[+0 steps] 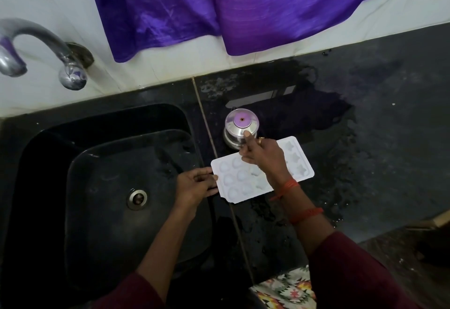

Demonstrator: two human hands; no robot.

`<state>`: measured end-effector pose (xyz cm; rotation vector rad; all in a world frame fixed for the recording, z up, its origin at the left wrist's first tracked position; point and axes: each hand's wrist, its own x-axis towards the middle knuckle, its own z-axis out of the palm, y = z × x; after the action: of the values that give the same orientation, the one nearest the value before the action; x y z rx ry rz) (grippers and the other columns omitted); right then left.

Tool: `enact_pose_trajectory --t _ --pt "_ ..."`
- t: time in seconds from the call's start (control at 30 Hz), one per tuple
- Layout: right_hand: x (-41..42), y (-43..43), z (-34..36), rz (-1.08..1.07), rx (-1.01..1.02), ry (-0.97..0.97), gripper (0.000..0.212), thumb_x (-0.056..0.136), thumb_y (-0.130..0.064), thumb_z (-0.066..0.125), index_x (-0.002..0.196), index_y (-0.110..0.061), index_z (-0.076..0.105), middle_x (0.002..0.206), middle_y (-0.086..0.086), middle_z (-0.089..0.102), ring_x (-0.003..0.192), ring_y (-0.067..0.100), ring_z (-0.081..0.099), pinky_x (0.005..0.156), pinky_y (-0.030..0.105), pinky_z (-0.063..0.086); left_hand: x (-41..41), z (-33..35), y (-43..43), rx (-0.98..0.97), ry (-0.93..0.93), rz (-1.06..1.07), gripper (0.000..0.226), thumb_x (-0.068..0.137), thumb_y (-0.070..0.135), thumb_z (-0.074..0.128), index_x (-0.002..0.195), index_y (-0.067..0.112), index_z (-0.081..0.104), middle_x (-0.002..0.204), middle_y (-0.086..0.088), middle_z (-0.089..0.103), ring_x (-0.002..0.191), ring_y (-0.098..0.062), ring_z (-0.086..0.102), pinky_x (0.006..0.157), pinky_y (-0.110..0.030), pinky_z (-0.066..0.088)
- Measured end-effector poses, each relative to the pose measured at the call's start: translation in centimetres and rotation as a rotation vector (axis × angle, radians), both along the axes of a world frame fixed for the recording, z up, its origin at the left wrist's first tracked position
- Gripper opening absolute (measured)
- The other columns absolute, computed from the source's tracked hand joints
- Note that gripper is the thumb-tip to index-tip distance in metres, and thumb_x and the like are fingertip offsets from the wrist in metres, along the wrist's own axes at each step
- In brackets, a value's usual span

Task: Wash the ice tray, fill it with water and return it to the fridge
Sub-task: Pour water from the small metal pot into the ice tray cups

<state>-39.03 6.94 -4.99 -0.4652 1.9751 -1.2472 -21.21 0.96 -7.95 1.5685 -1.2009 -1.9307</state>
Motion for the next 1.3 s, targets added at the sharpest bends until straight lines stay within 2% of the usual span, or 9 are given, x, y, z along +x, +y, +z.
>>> enact_pose_trajectory --t 0.1,0.2,0.37,0.5,0.67,0.8,0.9,1.1,1.3 --pt "-0.3 0.2 -0.1 0.03 -0.017 0.023 0.058 0.096 -0.056 0.058 0.066 -0.009 0.07 0.077 0.009 0.077 0.066 0.013 0.072 0.092 0.05 0.059 0.0 0.0 0.0 -0.001 0.002 -0.006 0.021 0.081 -0.01 0.073 0.1 -0.003 0.072 0.084 -0.016 0.074 0.069 -0.017 0.073 0.063 -0.031 0.061" --pt "-0.7 0.3 -0.1 0.041 -0.031 0.025 0.053 0.096 -0.055 0.059 0.057 -0.021 0.07 0.082 0.007 0.079 0.074 0.019 0.076 0.088 0.051 0.061 -0.1 0.1 0.0 0.001 0.0 -0.005 0.02 0.081 -0.011 0.072 0.099 -0.003 0.072 0.084 -0.016 0.074 0.067 -0.015 0.073 0.061 -0.029 0.061" --pt "-1.5 0.9 0.5 0.063 -0.034 0.067 0.056 0.095 -0.057 0.059 0.078 -0.007 0.076 0.08 0.002 0.079 0.081 0.014 0.078 0.092 0.048 0.06 -0.1 0.1 0.1 -0.001 -0.008 -0.005 0.02 0.081 -0.011 0.072 0.1 -0.003 0.072 0.087 -0.018 0.073 0.067 -0.015 0.073 0.06 -0.027 0.06" --pt "-2.3 1.8 2.7 0.079 -0.096 0.071 0.043 0.096 -0.052 0.061 0.067 -0.023 0.073 0.079 0.004 0.079 0.084 0.018 0.078 0.09 0.049 0.061 0.0 0.0 0.0 0.001 -0.007 -0.01 0.021 0.082 -0.01 0.072 0.101 -0.003 0.072 0.087 -0.018 0.073 0.068 -0.016 0.074 0.059 -0.026 0.059" --pt "-3.6 4.6 6.4 0.071 -0.113 0.095 0.048 0.096 -0.048 0.062 0.051 -0.036 0.07 0.079 0.009 0.078 0.085 0.021 0.078 0.087 0.043 0.063 0.1 0.2 0.0 0.009 0.012 -0.009 0.02 0.083 -0.008 0.072 0.101 0.001 0.072 0.09 -0.018 0.074 0.073 -0.019 0.075 0.061 -0.027 0.06" --pt "-4.8 7.6 8.0 0.033 -0.068 0.098 0.049 0.094 -0.048 0.064 0.048 -0.033 0.069 0.074 0.006 0.077 0.085 0.022 0.078 0.087 0.045 0.062 0.1 0.2 -0.1 0.006 0.01 -0.017 0.023 0.083 -0.008 0.072 0.105 0.0 0.071 0.094 -0.02 0.075 0.079 -0.024 0.075 0.064 -0.03 0.062" --pt "-5.4 10.0 8.8 0.012 -0.014 0.093 0.048 0.085 -0.056 0.063 0.046 -0.028 0.066 0.071 0.005 0.076 0.086 0.024 0.078 0.089 0.047 0.061 0.1 0.1 -0.2 0.004 -0.002 -0.012 0.025 0.083 -0.008 0.072 0.108 -0.001 0.071 0.095 -0.02 0.074 0.081 -0.026 0.075 0.065 -0.031 0.062" --pt "-6.6 13.8 9.0 -0.045 0.069 0.086 0.051 0.078 -0.058 0.065 0.05 -0.016 0.057 0.077 0.015 0.078 0.087 0.024 0.078 0.09 0.048 0.06 0.1 0.0 -0.2 0.004 -0.012 -0.009 0.024 0.085 -0.003 0.072 0.109 0.0 0.07 0.094 -0.019 0.074 0.078 -0.022 0.075 0.06 -0.028 0.061" --pt "-7.4 15.0 9.2 -0.064 0.107 0.047 0.055 0.069 -0.061 0.066 0.053 -0.011 0.05 0.063 0.008 0.073 0.086 0.026 0.079 0.078 0.04 0.064 0.0 0.3 -0.1 0.007 0.003 -0.004 0.021 0.086 -0.003 0.071 0.106 0.002 0.071 0.093 -0.018 0.074 0.073 -0.018 0.075 0.059 -0.026 0.06"
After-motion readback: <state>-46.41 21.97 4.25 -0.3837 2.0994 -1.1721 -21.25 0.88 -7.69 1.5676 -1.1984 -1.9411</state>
